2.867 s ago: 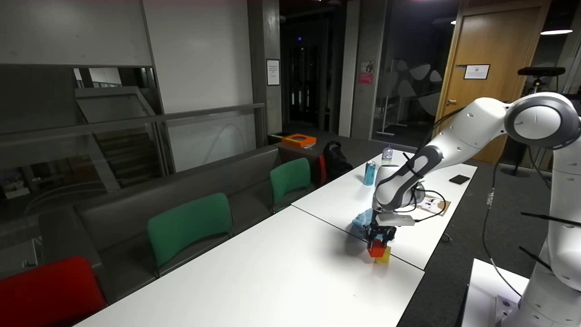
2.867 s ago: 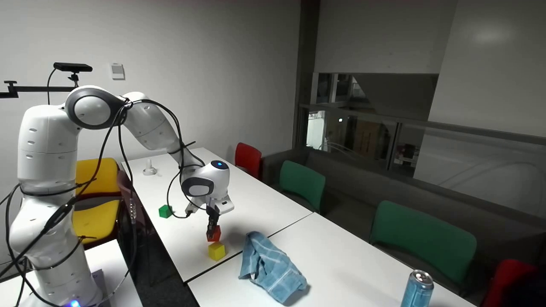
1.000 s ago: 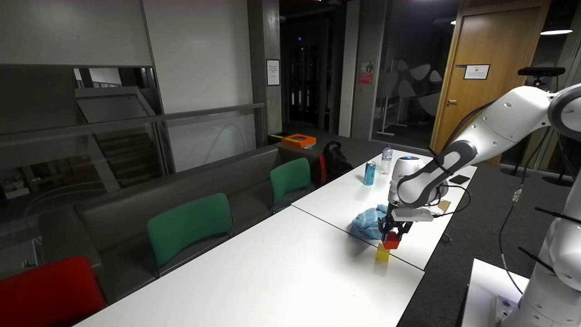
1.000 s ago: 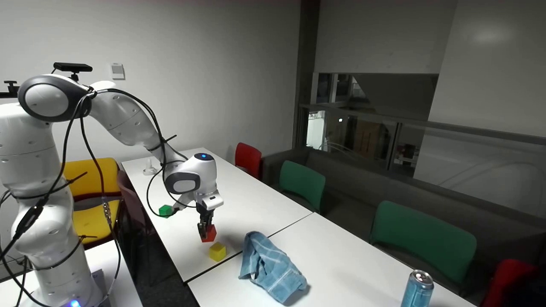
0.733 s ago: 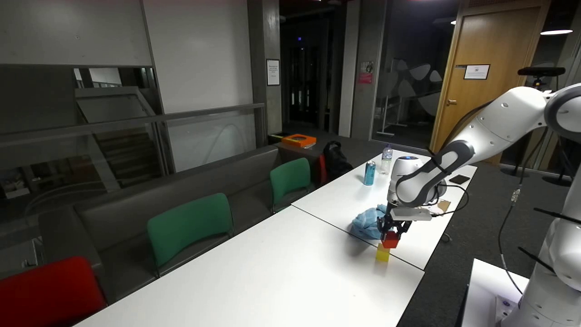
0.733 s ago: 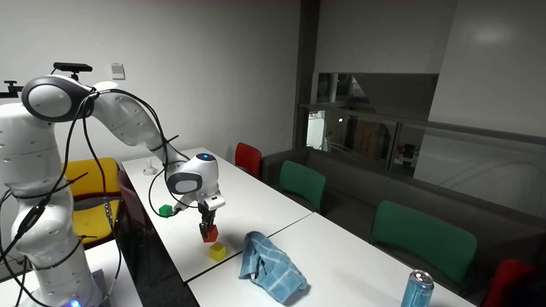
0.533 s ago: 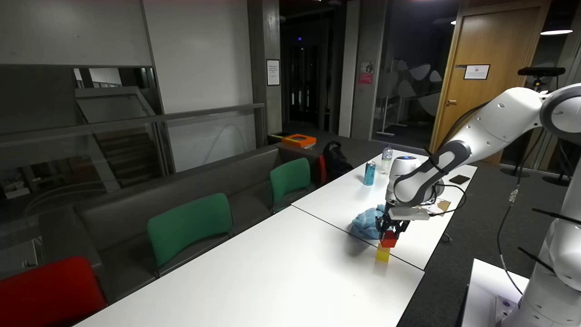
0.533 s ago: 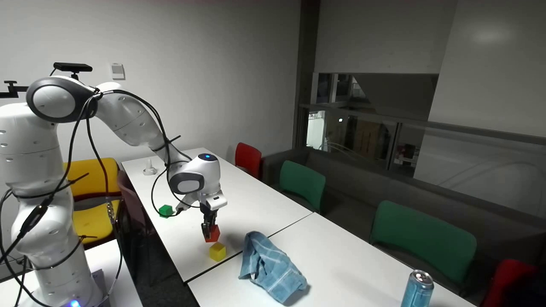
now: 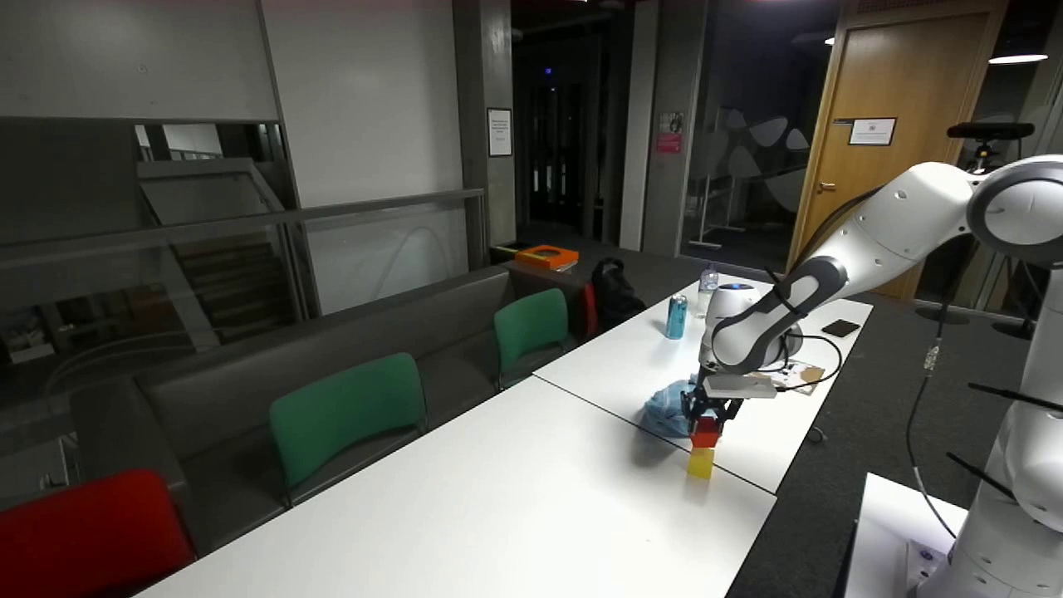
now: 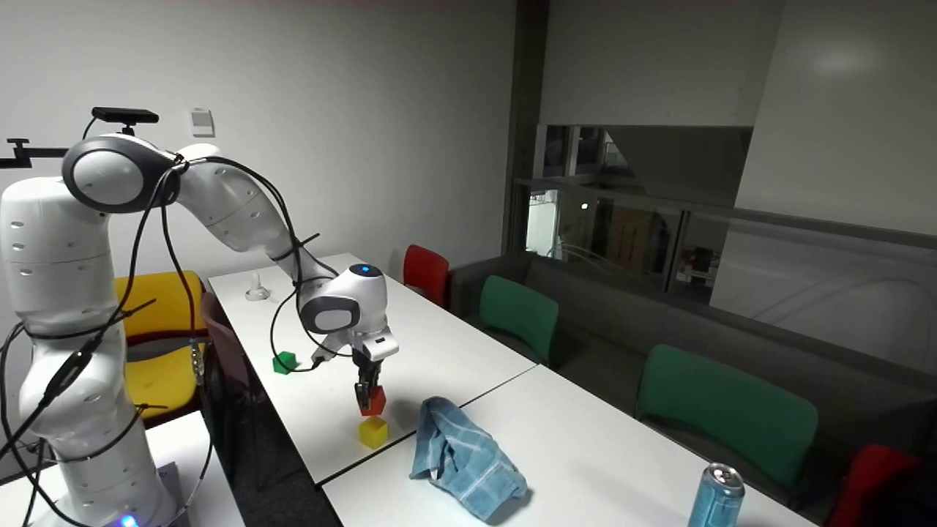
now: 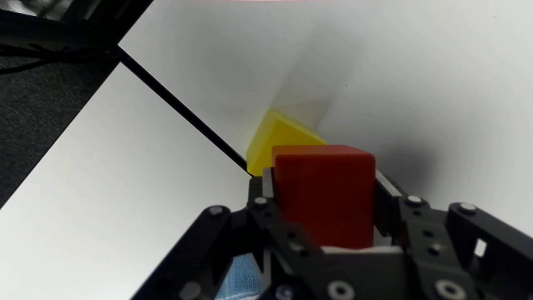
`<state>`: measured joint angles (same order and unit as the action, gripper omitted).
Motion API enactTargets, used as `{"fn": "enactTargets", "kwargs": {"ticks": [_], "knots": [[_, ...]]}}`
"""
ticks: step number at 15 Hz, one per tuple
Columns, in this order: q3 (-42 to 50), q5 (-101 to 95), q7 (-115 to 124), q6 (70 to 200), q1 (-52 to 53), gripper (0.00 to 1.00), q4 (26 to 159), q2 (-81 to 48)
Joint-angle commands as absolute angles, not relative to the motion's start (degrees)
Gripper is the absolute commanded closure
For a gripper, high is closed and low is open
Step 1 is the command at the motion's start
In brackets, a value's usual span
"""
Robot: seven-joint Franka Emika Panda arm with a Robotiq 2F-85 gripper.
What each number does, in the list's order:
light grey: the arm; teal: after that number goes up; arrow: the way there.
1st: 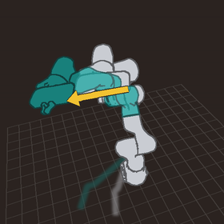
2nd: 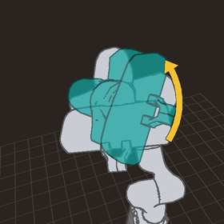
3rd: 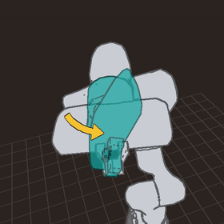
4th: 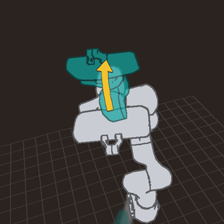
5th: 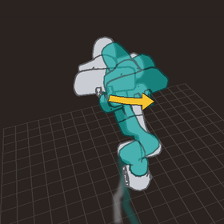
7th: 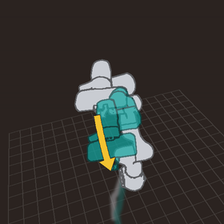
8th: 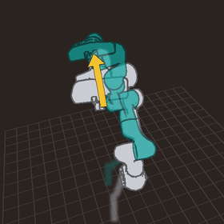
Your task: Pick up the orange and green object and place them on top of the yellow object
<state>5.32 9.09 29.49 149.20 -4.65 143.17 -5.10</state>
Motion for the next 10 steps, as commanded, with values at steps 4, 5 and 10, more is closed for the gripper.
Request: {"fn": "enactTargets", "kwargs": {"ticks": [4,5,10], "knots": [[5.92,10.47,26.81,146.84,-4.8,0.7,139.39,-8.87],[5.89,10.72,26.44,146.78,-4.81,0.7,139.14,-9.38],[5.83,11.96,25.06,146.62,-4.95,0.7,137.7,-12.41]]}}
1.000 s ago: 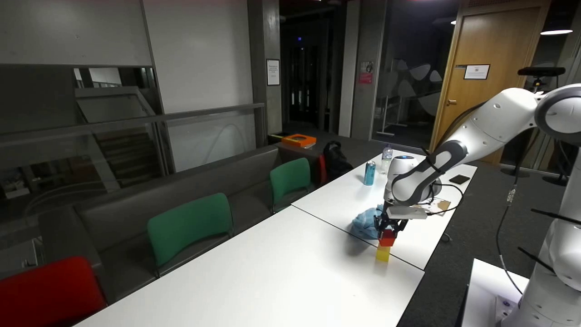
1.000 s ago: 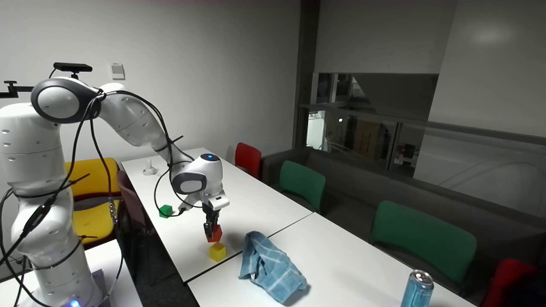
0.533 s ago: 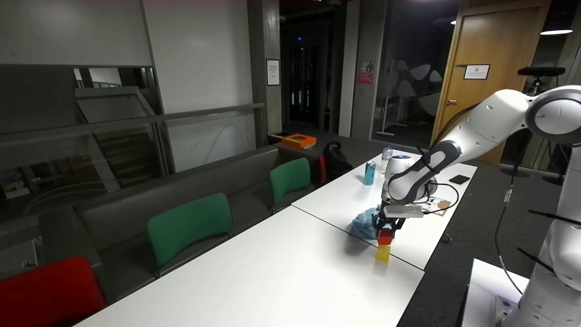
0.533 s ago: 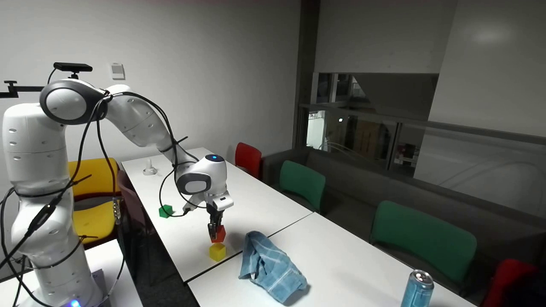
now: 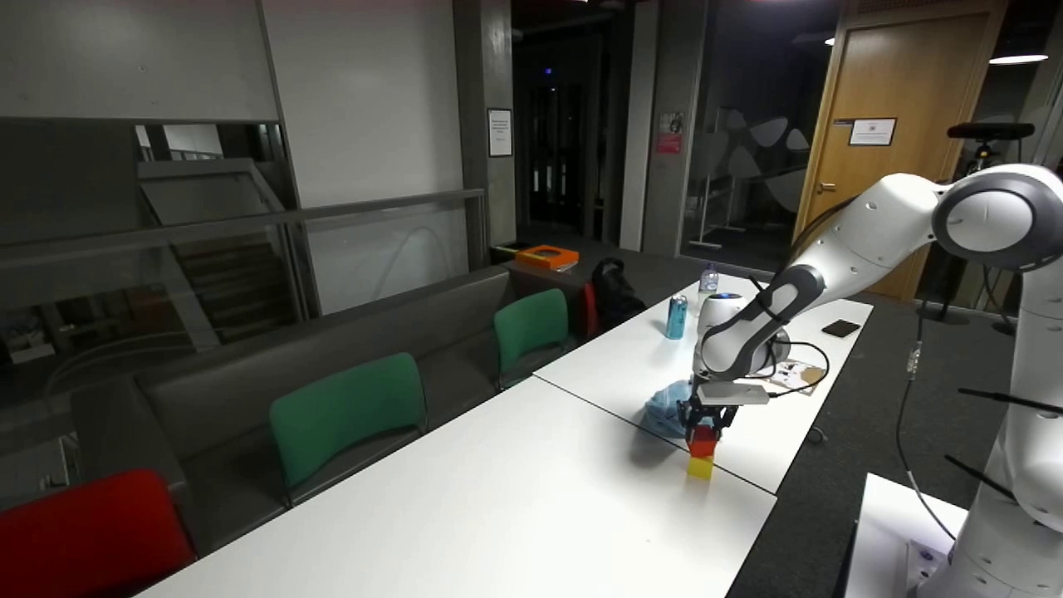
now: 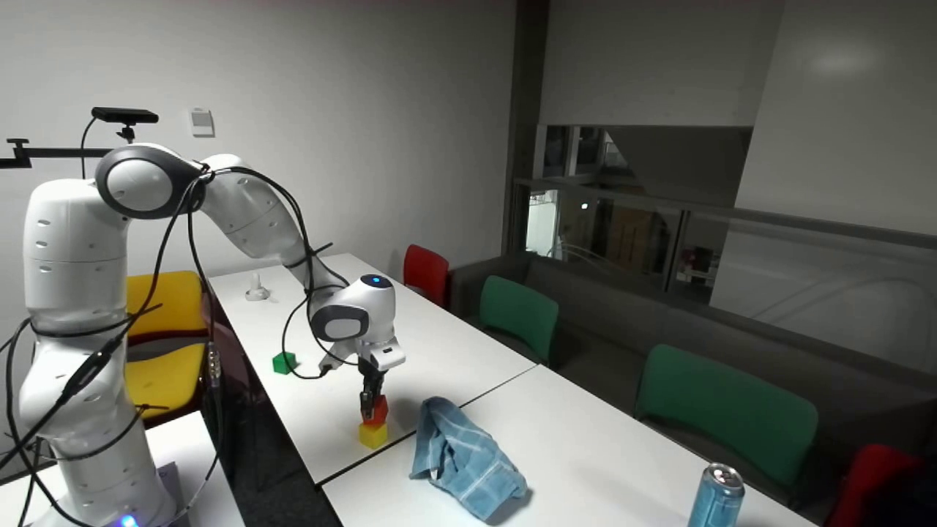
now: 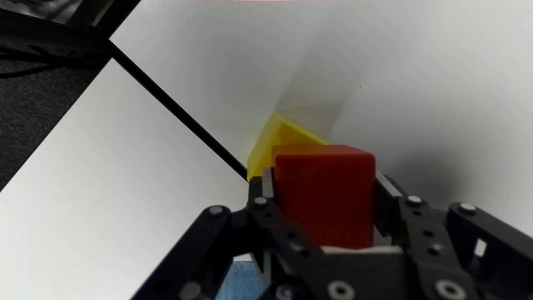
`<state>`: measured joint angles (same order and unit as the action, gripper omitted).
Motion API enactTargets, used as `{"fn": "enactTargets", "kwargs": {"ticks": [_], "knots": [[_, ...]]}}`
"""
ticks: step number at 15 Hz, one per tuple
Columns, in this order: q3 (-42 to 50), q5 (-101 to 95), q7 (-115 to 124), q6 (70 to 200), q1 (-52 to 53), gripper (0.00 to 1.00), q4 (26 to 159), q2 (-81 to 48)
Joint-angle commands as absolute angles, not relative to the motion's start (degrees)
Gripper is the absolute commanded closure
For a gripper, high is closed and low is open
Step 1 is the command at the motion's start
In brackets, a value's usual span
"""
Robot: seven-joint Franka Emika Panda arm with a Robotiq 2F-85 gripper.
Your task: Pick up the orange and green object and place them on top of the yellow object
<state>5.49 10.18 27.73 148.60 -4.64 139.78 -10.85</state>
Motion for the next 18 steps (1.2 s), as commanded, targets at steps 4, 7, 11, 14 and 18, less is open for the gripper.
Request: {"fn": "enactTargets", "kwargs": {"ticks": [4,7,11,14,18], "knots": [[5.73,12.77,24.0,146.13,-5.04,0.7,136.6,-13.46],[5.83,13.14,24.11,145.16,-5.01,0.19,135.94,-13.66],[6.06,13.23,24.44,144.0,-4.99,0.03,135.66,-13.77],[6.18,13.31,24.38,143.81,-5.05,0.0,135.73,-13.79],[6.31,13.44,24.42,144.04,-5.01,0.0,136.12,-13.54]]}}
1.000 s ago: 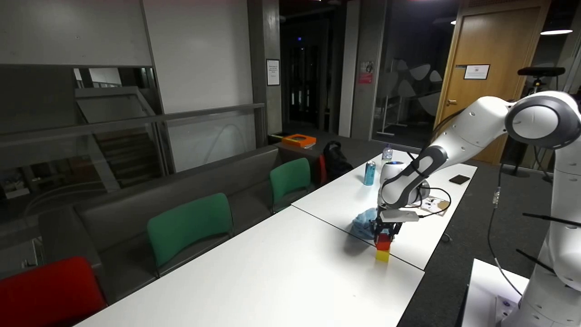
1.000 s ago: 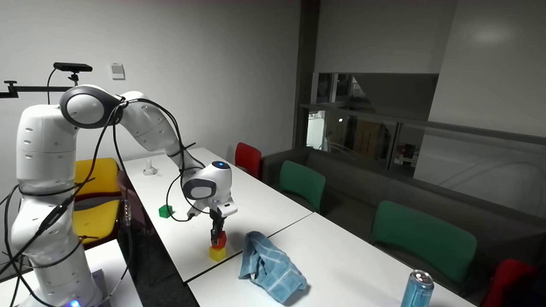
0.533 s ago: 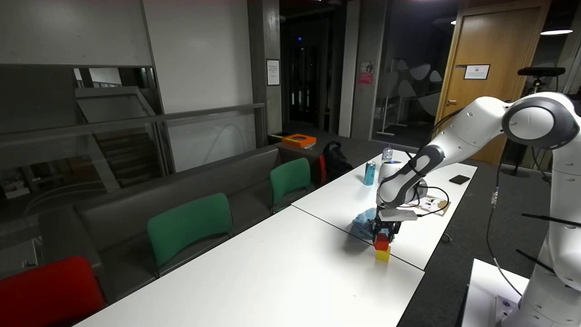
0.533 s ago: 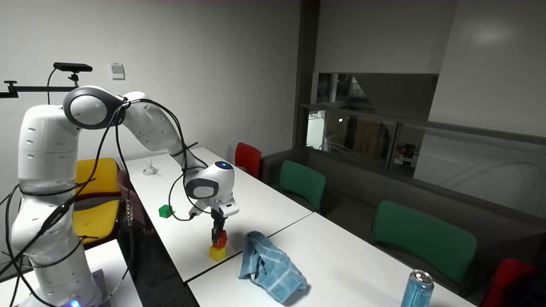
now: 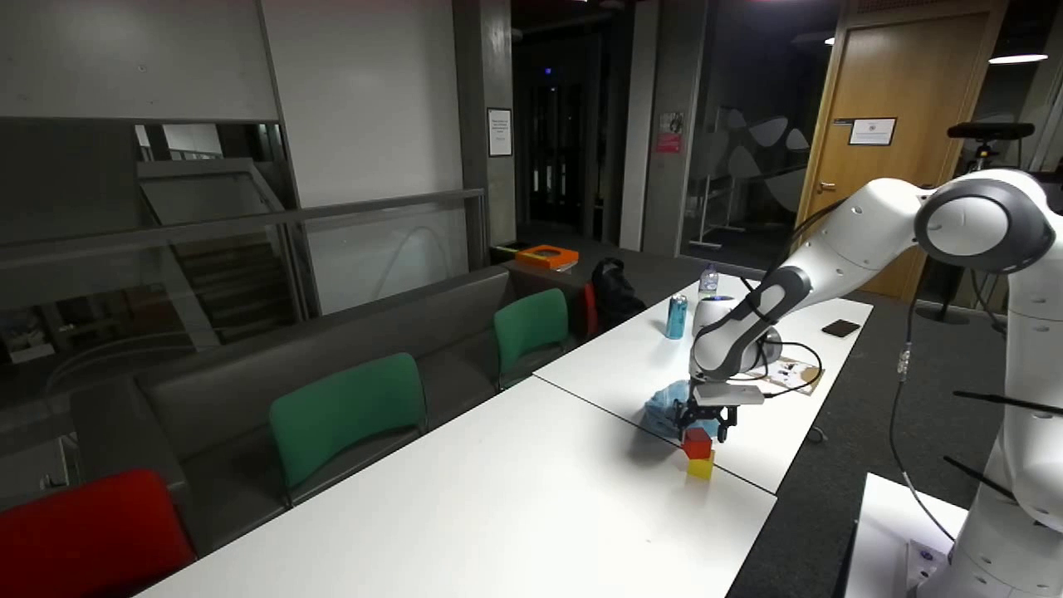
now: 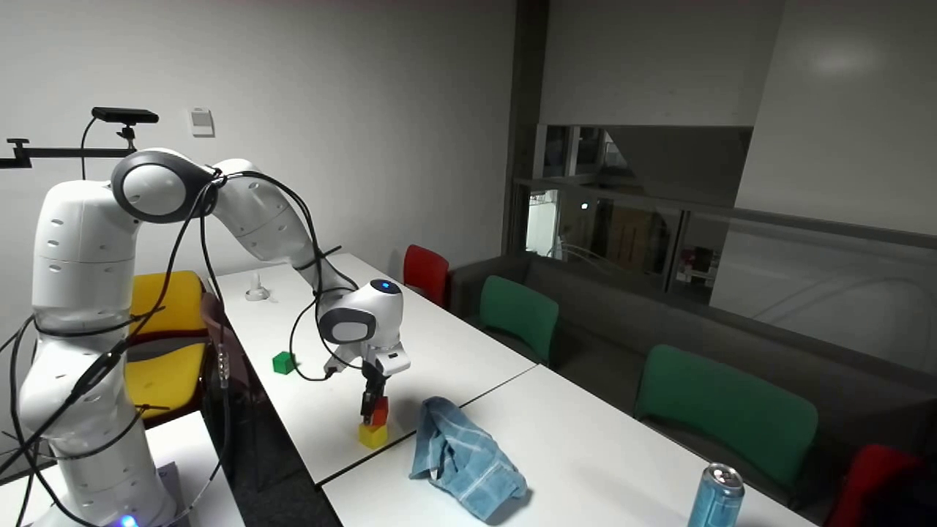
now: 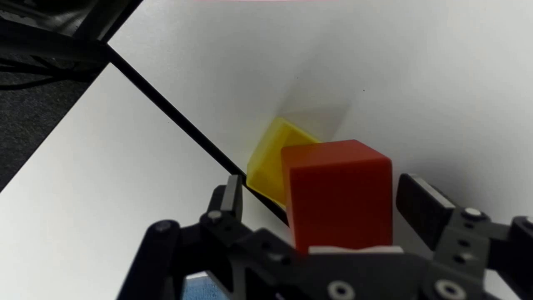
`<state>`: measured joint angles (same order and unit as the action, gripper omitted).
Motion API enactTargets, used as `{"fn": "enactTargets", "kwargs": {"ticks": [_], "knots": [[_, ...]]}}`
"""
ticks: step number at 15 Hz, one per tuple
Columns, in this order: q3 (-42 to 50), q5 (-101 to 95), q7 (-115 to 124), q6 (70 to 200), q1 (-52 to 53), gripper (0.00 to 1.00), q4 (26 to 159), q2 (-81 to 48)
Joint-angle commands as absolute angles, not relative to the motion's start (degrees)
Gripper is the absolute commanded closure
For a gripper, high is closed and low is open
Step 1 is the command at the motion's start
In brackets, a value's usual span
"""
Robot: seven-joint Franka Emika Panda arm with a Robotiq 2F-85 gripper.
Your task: Pick up the orange and green object and place them on top of the yellow object
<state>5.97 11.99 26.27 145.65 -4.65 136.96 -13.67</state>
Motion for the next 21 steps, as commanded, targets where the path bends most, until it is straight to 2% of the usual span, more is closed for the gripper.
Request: {"fn": "enactTargets", "kwargs": {"ticks": [1,10,13,18,21], "knots": [[6.23,13.68,24.47,144.56,-4.95,0.0,136.89,-12.75],[6.71,7.52,31.12,149.33,-1.32,0.0,144.67,-3.38],[6.08,-1.12,39.45,151.47,0.52,0.0,148.93,2.11],[-1.11,-17.79,54.97,151.6,1.16,0.0,152.2,7.96],[-6.85,-21.1,57.32,152.12,2.89,0.0,150.73,6.16]]}}
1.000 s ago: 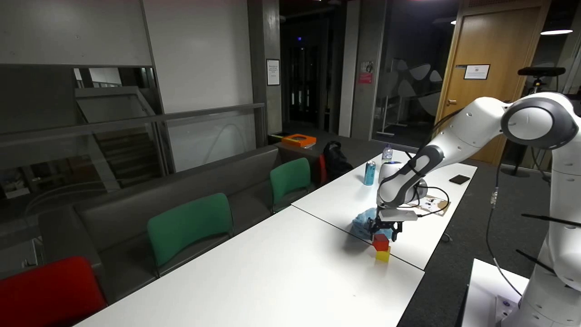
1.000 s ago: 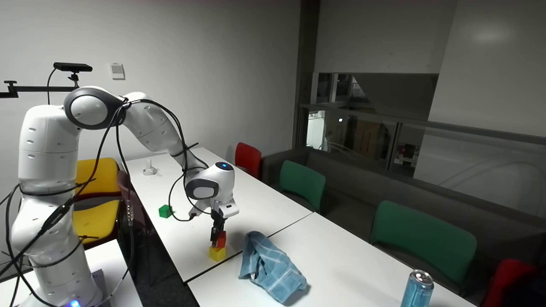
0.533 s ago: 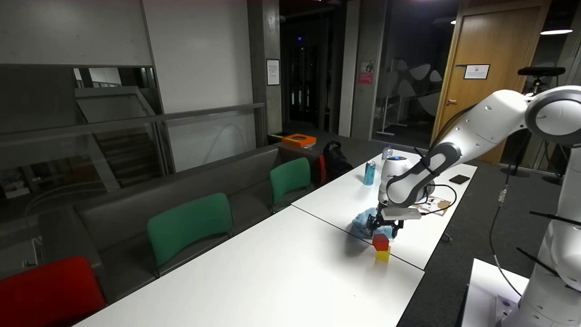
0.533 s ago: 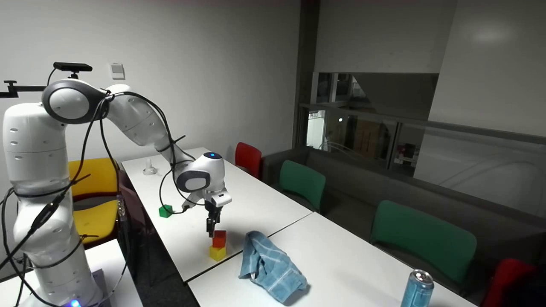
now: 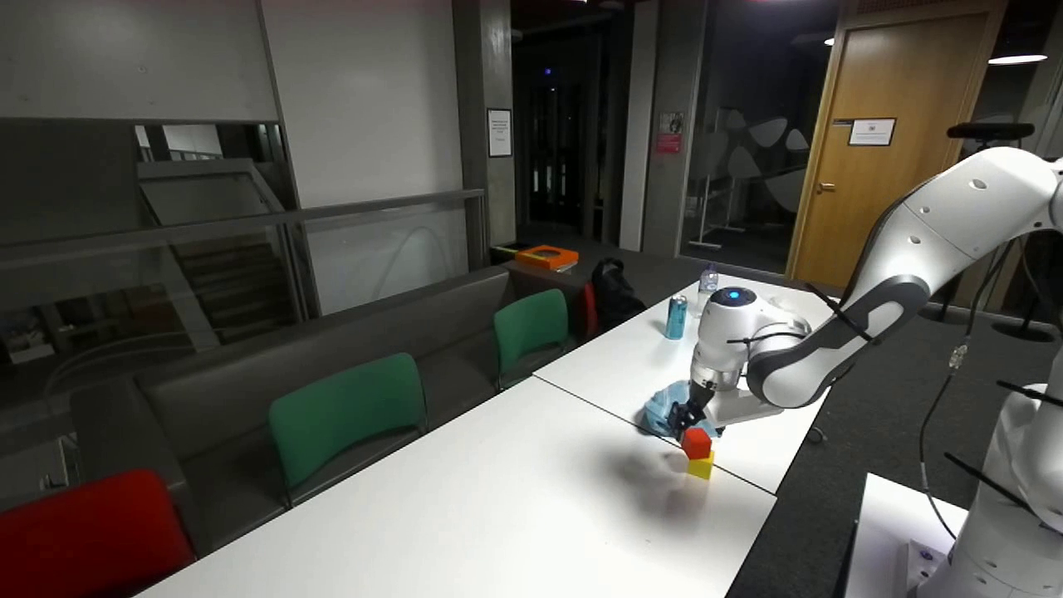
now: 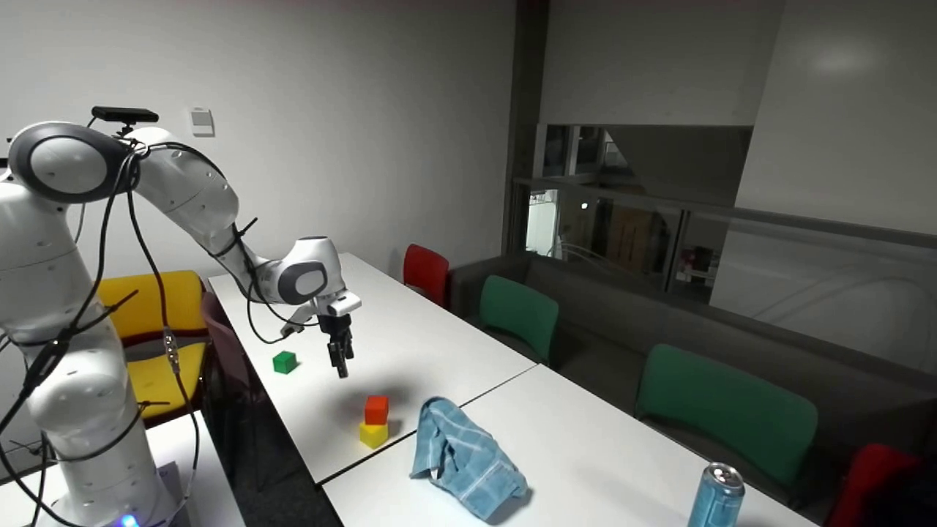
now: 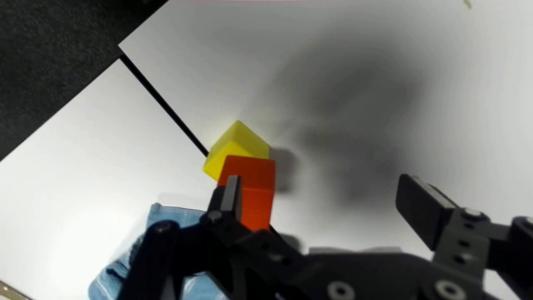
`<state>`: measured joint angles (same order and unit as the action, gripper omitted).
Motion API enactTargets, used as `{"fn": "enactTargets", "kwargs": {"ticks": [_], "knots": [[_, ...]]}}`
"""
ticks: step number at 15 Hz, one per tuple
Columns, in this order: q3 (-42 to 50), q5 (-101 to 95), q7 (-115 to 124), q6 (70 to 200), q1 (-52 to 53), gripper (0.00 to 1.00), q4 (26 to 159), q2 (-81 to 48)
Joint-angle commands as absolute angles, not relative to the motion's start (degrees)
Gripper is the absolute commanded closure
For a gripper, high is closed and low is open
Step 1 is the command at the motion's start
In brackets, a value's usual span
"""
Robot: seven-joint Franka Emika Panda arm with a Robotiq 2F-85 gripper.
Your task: Pick up the orange and green object and place them on top of the yellow object
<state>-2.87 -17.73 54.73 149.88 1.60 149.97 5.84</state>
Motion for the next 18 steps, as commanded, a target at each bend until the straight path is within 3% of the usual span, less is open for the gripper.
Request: {"fn": "enactTargets", "kwargs": {"ticks": [1,9,18], "knots": [[-8.25,-21.41,57.18,152.1,3.6,0.0,150.15,5.22],[-12.98,-12.9,38.66,159.17,10.71,0.0,149.51,-3.18],[-13.09,-14.32,41.06,158.11,10.71,0.0,149.39,-3.64]]}}
